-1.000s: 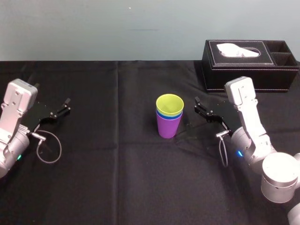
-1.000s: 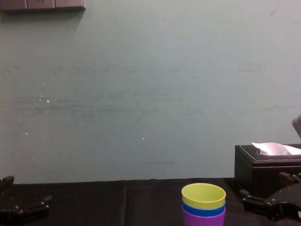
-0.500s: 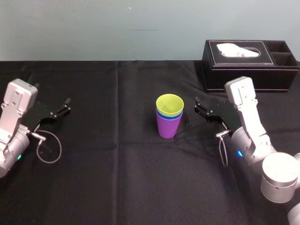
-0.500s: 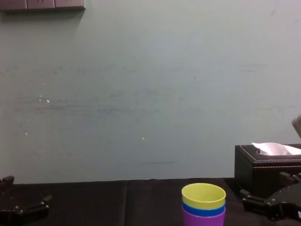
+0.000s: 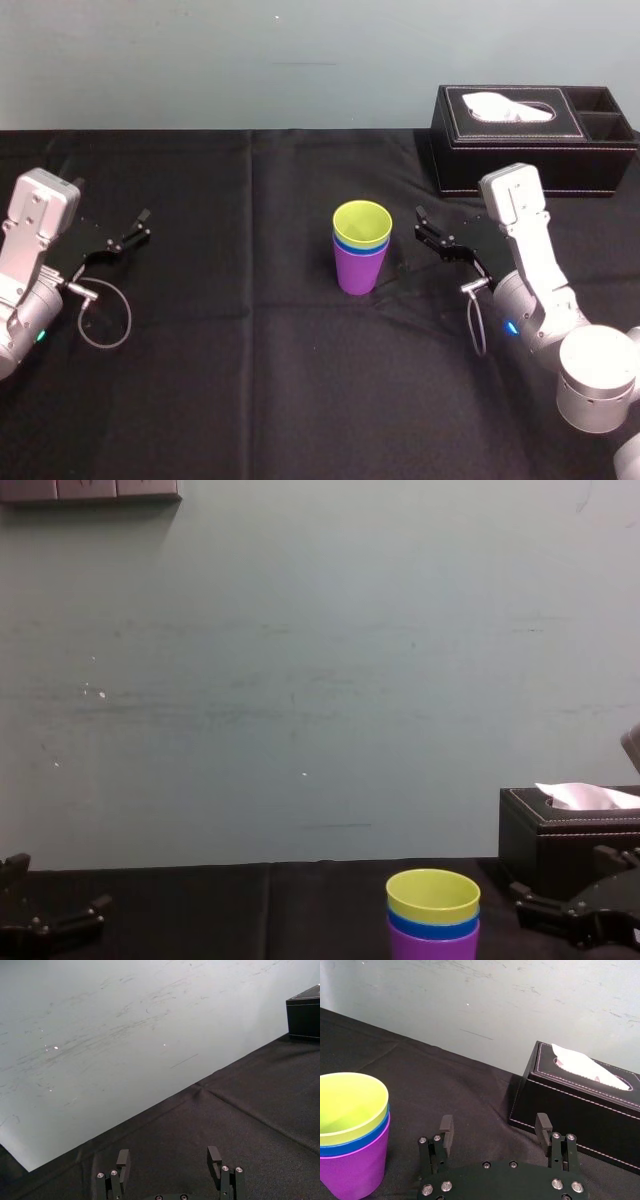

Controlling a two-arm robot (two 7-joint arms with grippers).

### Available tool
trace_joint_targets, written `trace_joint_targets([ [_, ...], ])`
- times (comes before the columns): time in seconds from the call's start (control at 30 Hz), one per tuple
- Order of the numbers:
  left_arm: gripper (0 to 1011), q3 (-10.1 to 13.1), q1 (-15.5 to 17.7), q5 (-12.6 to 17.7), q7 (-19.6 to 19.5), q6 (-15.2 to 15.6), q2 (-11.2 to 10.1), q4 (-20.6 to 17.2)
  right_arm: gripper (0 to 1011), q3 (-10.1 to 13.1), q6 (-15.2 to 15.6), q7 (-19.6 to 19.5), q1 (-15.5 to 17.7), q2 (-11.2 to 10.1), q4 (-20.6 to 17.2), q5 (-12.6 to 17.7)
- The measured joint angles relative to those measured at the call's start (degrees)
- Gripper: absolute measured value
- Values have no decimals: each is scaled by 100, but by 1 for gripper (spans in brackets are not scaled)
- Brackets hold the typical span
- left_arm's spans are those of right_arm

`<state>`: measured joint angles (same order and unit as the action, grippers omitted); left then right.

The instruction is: Stack the three plastic cups sequentially using one hand.

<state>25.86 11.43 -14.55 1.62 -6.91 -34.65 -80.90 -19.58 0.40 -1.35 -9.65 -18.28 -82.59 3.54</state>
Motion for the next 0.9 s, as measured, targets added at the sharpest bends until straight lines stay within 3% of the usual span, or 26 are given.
trace_joint_targets([
  [0.9, 1011, 0, 0, 0, 0, 0, 0, 0, 1003, 0, 0, 0, 0, 0, 0, 0],
])
